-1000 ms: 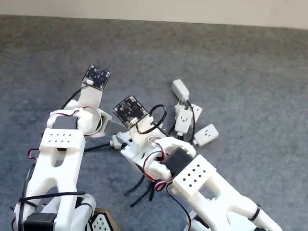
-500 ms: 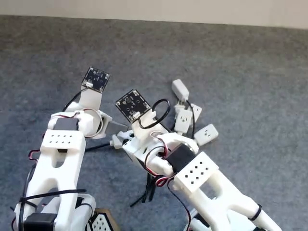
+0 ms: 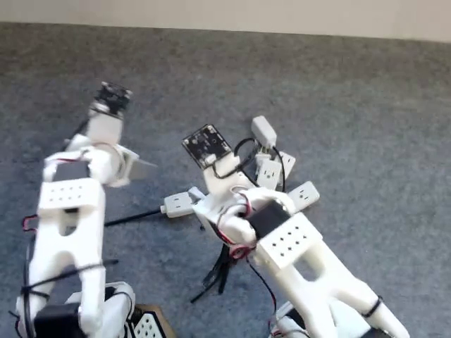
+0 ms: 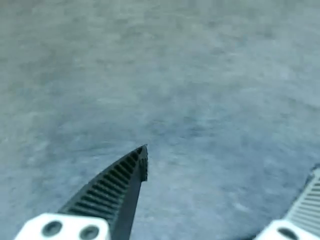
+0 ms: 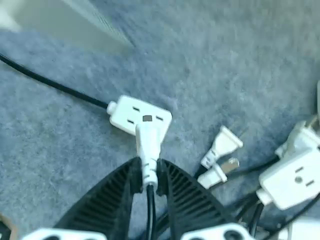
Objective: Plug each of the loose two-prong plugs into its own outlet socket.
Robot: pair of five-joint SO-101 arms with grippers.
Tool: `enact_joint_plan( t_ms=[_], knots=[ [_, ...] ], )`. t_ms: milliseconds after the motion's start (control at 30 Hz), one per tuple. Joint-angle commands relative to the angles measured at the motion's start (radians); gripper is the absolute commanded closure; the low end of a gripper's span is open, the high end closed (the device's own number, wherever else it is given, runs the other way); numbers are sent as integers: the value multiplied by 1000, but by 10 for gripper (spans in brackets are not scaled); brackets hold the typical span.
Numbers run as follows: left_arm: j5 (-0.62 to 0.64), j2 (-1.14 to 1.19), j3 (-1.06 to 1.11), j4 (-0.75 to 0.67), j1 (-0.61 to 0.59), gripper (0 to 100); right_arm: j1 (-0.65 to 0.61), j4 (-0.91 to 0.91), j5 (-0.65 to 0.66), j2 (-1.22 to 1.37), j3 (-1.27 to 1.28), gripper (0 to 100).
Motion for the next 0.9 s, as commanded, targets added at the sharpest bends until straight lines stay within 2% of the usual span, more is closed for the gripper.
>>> enact_joint_plan(
  t_ms=[0,200,400,600,867],
  knots=[
    [43,189,-220,-8,-119,546,8,114,-64,171,-231,993],
    [51,532,-529,-8,-272,546,8,291,-101,456,-547,993],
    [54,756,-746,-15,-417,546,-15,503,-144,733,-866,993],
    [54,886,-819,-152,-498,546,-28,613,-144,878,-1049,993],
    [54,974,-822,-239,-526,546,-28,610,-144,892,-1073,993]
  ],
)
